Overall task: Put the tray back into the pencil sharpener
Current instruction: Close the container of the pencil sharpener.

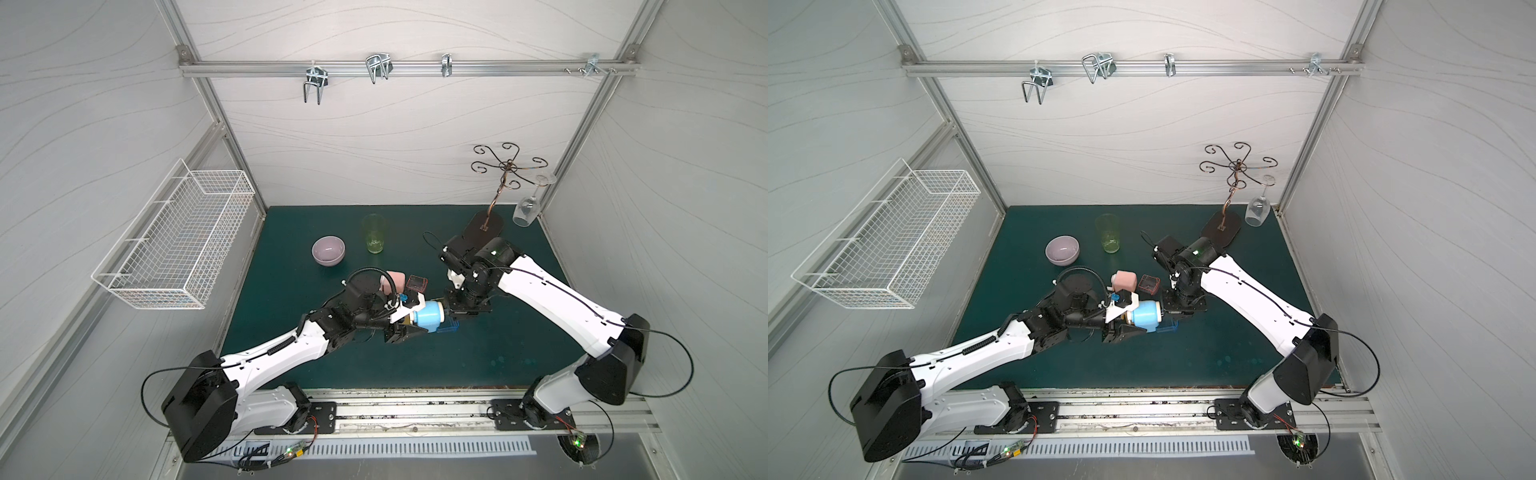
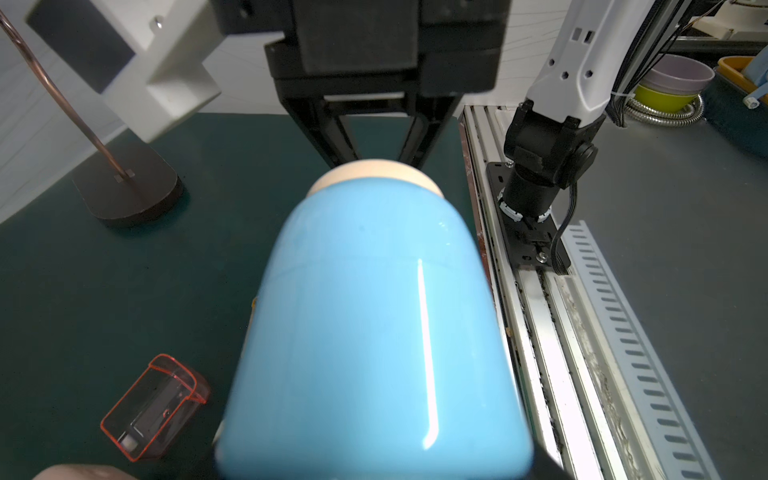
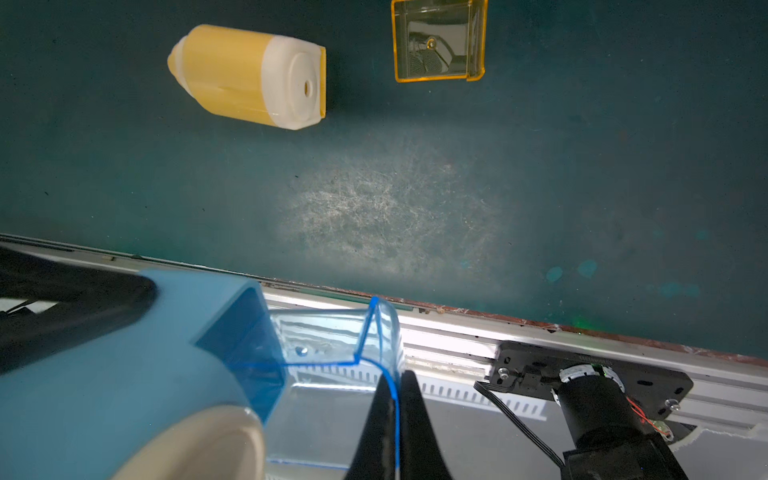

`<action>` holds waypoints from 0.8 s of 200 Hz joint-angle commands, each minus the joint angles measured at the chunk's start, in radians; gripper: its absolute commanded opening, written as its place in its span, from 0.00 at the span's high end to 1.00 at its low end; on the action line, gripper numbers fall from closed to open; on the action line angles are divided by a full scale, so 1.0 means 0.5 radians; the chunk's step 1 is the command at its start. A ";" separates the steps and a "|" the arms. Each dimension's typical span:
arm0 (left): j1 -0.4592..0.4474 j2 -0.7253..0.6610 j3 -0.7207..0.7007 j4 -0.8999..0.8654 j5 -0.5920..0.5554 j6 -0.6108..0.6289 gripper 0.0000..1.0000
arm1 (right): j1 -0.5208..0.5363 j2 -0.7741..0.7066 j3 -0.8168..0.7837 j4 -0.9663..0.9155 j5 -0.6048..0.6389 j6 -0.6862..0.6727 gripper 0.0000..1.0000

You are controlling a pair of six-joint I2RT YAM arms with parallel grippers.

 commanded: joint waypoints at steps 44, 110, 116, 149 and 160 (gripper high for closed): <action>-0.092 0.052 0.275 0.035 0.134 0.053 1.00 | 0.021 0.012 0.042 0.625 -0.488 0.129 1.00; -0.088 -0.030 0.113 0.355 -0.033 -0.035 1.00 | -0.172 -0.259 -0.335 1.254 -1.024 0.470 0.70; -0.090 -0.034 0.101 0.363 -0.052 -0.028 1.00 | -0.206 -0.297 -0.363 1.262 -1.040 0.486 0.68; -0.085 -0.038 0.033 0.387 -0.107 0.011 1.00 | -0.301 -0.396 -0.337 1.062 -1.100 0.384 0.61; -0.087 -0.029 0.006 0.422 -0.121 0.009 1.00 | -0.313 -0.427 -0.362 1.057 -1.110 0.385 0.61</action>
